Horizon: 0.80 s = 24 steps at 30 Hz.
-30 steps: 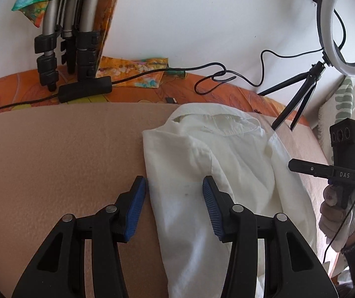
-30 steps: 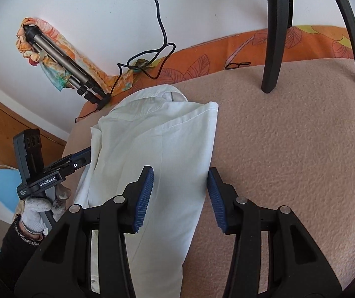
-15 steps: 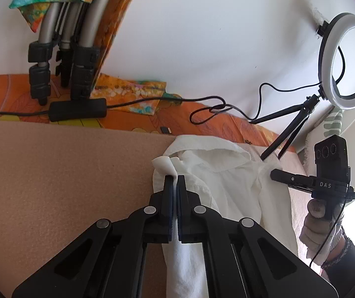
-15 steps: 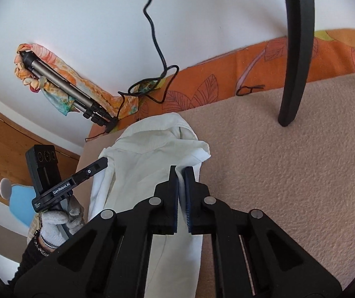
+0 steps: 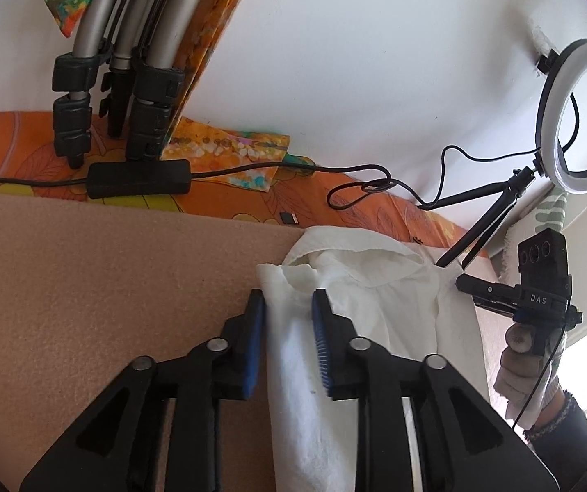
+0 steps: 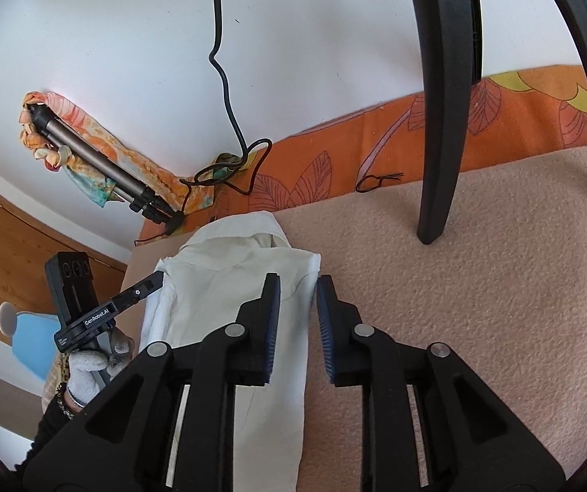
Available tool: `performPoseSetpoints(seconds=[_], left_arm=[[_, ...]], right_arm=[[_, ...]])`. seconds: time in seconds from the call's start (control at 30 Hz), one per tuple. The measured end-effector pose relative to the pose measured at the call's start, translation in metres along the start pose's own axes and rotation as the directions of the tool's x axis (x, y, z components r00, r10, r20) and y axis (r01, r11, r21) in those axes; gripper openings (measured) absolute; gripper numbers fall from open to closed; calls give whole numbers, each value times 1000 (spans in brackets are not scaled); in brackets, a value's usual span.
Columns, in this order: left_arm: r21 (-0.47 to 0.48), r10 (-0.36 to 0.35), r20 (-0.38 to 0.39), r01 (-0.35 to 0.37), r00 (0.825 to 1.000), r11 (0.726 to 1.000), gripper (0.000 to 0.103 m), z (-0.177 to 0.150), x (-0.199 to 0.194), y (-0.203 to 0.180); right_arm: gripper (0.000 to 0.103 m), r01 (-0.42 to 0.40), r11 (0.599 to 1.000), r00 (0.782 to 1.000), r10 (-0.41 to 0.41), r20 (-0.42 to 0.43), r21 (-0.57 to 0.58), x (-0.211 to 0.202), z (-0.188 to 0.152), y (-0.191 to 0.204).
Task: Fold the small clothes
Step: 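Grasp the folded shirt edge with the left tool while the right tool grasps beside it, then lift the shirt bundle with both tools and fold it over onto itself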
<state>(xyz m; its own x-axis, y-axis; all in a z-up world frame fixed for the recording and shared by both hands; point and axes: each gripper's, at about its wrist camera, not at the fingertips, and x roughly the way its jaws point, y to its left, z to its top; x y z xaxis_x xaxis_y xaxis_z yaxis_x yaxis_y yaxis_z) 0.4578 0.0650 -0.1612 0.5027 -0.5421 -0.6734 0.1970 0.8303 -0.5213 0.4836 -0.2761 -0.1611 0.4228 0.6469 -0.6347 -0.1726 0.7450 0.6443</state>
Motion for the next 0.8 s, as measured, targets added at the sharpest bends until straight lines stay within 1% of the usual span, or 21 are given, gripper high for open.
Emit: performPoseSetpoints(seconds=[0.03,0.1,0.13,0.2,0.23,0.27,0.3,0.33,0.4,0.43,0.5,0.57,0.6,0.63,0.7,0.73,0.8], left_arm=[[-17,-12,-11,12,1000,1000,34,1,3,1],[-25,-34,-19,34,999,999,33,1,8,0],[-16,-38,-22,37,999,999,30,1,11,-2],[14,-54,-40,54,998,998,6,-1,16,-11],[29,-53,-36,54,998,998,6,-2,16,-16],[42,-68,-22,68,997,997,5,-1,12,-21],[54,-96,0,96,995,994,5,0,5,-26],[57,-111,39,109,993,992,5,1,-6,-29],[80,-143,113,135,983,988,5,3,-27,-34],[101,-122,129,109,984,989,5,3,-32,-36],[123,-64,108,50,992,991,5,4,-28,-33],[124,2,75,-11,997,992,5,1,-16,-24],[118,19,59,-26,998,993,5,0,-9,-21],[106,27,48,-32,998,994,5,-2,-5,-17],[99,31,46,-35,998,995,5,-3,-3,-16],[97,22,53,-27,998,995,5,-3,-5,-17],[110,7,69,-15,998,994,5,-2,-15,-24]], right_arm=[[31,-9,1000,1000,9,-7,2,3,0,0],[31,-11,1000,1000,11,-24,5,13,-1,1],[31,-5,1000,1000,5,-29,-1,19,-2,4],[29,7,999,999,-9,-46,-37,29,-3,14],[19,23,998,999,-26,-47,-62,33,-3,22],[10,39,995,998,-44,-51,-88,36,-3,30],[9,48,992,998,-54,-43,-114,36,-3,37],[8,45,989,999,-48,-23,-142,31,-2,45],[7,10,984,1000,-6,24,-176,14,1,57],[6,3,981,999,7,51,-193,6,2,61],[6,17,978,997,-1,74,-210,-3,5,62],[6,55,979,997,-44,63,-196,3,5,55],[5,78,978,996,-69,50,-194,9,4,51],[3,106,975,994,-101,38,-193,15,3,49],[3,136,971,991,-134,22,-198,25,1,49],[3,145,969,989,-143,22,-202,26,2,52],[3,130,968,991,-126,34,-214,20,4,59]])
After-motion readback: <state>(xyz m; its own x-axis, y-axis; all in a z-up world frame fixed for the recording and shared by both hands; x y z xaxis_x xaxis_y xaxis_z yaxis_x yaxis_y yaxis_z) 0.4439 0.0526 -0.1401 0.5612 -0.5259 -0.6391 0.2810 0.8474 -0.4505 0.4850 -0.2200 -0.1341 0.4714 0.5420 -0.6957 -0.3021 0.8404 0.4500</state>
